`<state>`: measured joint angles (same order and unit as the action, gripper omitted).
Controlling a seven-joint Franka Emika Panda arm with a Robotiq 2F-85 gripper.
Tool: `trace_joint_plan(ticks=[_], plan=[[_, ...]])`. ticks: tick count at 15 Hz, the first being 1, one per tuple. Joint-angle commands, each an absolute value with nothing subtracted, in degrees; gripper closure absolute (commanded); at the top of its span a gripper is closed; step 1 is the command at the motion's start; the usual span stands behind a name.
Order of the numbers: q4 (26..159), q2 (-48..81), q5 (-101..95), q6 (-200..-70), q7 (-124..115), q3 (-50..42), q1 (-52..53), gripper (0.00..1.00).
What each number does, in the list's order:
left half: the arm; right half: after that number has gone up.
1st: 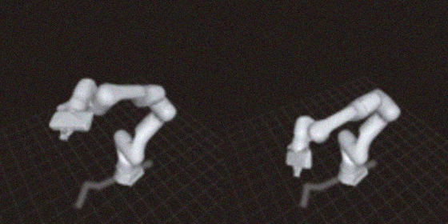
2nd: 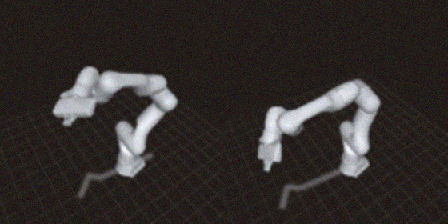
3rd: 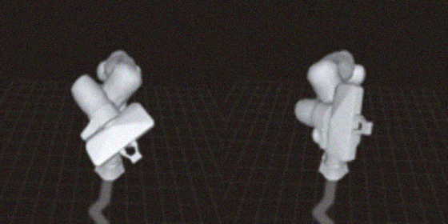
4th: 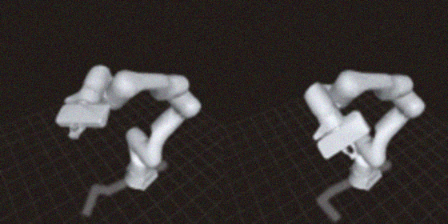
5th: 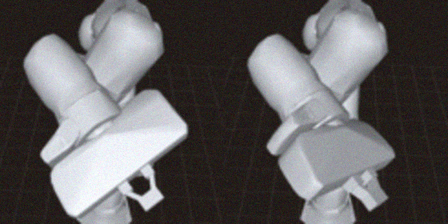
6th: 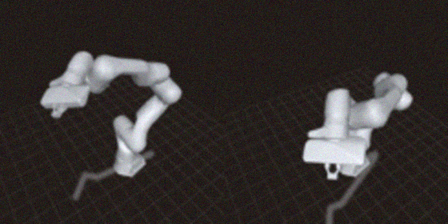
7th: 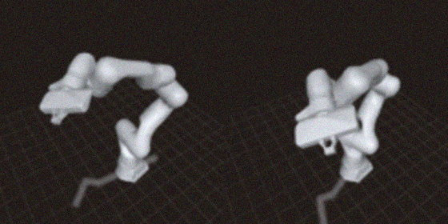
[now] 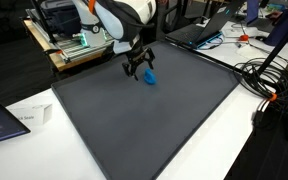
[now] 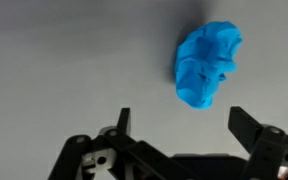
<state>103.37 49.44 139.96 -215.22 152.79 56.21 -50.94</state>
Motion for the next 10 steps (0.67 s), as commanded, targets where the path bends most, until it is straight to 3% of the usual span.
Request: trace_joint_plan(ticks=[1,10], plan=[[106.2,49.4,136.6,-211.3,154.8,55.3,-51.9,0.0],[105.5,49.7,136.5,-212.1,152.9,55.1,-51.1,0.0]])
